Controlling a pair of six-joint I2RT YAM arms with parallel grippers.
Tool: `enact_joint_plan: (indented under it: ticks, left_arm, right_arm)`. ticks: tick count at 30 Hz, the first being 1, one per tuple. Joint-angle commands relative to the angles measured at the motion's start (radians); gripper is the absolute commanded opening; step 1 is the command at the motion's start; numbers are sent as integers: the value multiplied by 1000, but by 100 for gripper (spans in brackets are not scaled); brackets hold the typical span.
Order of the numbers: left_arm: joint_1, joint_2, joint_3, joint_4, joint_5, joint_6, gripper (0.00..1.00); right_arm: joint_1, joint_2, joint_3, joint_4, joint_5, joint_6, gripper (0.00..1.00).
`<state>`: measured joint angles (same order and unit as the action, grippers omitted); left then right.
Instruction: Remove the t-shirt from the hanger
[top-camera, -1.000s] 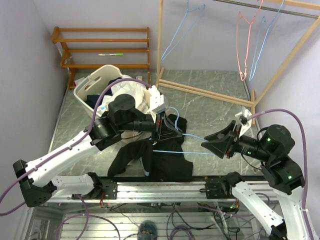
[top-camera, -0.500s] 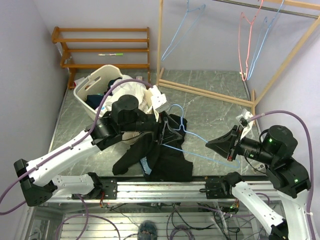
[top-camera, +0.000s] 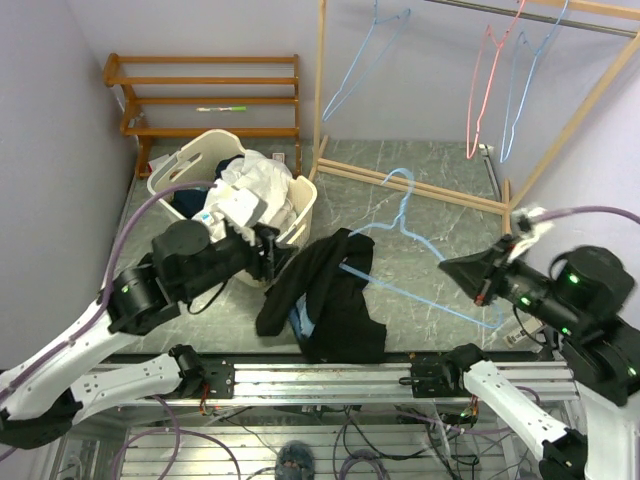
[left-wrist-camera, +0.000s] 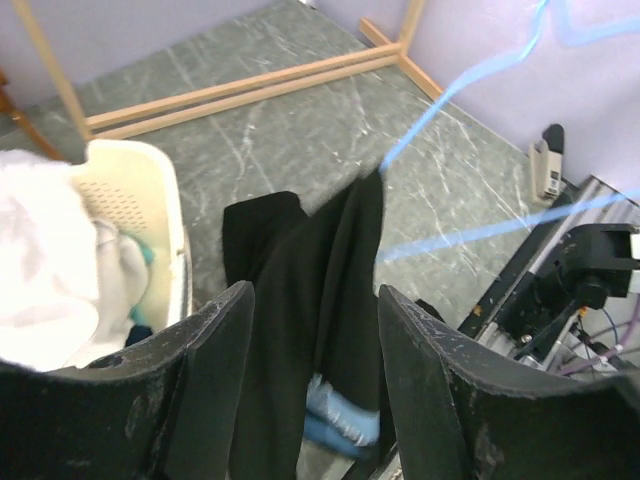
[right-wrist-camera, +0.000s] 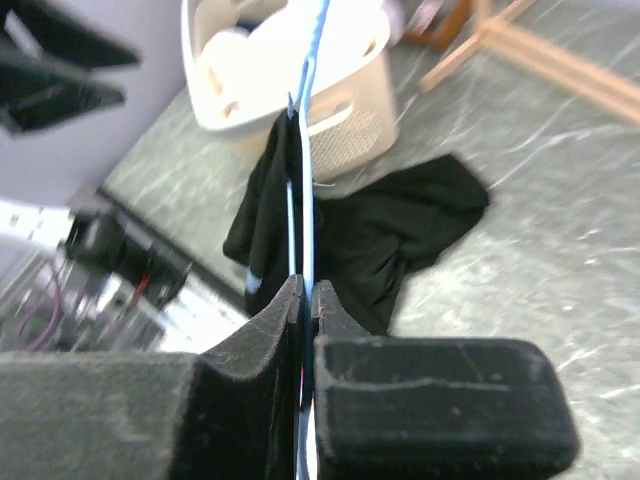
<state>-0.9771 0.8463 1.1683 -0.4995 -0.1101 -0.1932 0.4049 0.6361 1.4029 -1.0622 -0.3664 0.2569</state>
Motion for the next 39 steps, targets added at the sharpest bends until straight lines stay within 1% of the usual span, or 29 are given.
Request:
enact_joint_plan:
  ticks: [1, 2, 4, 9, 11, 15, 21, 27, 29, 31, 32, 35, 39]
  left_arm:
    - [-1, -112, -94, 6, -139, -18, 63]
    - [-1, -132, -110, 4, -152, -21, 63]
    - [-1, -160, -133, -11, -165, -29, 63]
    - [-1, -191, -164, -81, -169, -53, 62]
    - [-2, -205, -182, -95, -167, -64, 62]
    - [-2, -247, -228, -102, -164, -88, 61]
    - [-1, -292, -290, -101, -171, -118, 62]
    - [-2, -308, -308, -117, -180, -136, 61]
    - [-2, -316, -317, -114, -182, -138, 61]
    - [-1, -319, -319, -113, -177, -140, 61]
    - [-1, -319, -319, -113, -179, -140, 61]
    - [-2, -321, -321, -117, -180, -143, 61]
    - [-2, -325, -325, -116, -181, -145, 61]
  right_arm:
    - [-2, -63, 68, 56, 353, 74, 0]
    - [-3, -73, 50, 77, 350, 82, 0]
    - [-3, -73, 21, 102, 292, 90, 0]
    - [-4, 56, -17, 13, 67, 36, 0]
    - [-5, 80, -51, 8, 25, 27, 0]
    - [-5, 94, -56, -1, 59, 27, 0]
    - [-5, 109, -19, 40, 70, 51, 0]
    - [-5, 107, 119, 85, 248, 81, 0]
    - [-4, 86, 120, 133, 224, 97, 0]
    - [-4, 87, 80, 159, 142, 101, 0]
    - [-4, 107, 56, 148, 94, 97, 0]
    - [-5, 148, -33, 95, 18, 66, 0]
    - [-5, 175, -111, 4, -22, -5, 0]
